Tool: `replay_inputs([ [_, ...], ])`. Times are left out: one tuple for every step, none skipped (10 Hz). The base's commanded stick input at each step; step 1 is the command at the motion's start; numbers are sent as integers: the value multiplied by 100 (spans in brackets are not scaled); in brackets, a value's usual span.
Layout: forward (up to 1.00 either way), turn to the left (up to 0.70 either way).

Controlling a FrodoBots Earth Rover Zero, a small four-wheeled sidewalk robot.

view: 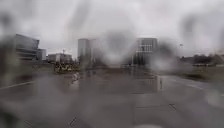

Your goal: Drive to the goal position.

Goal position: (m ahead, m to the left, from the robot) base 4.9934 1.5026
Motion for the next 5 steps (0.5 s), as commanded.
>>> replay_inputs([
  [7, 0],
  [7, 0],
  [7, 0],
  [7, 0],
  [7, 0],
])
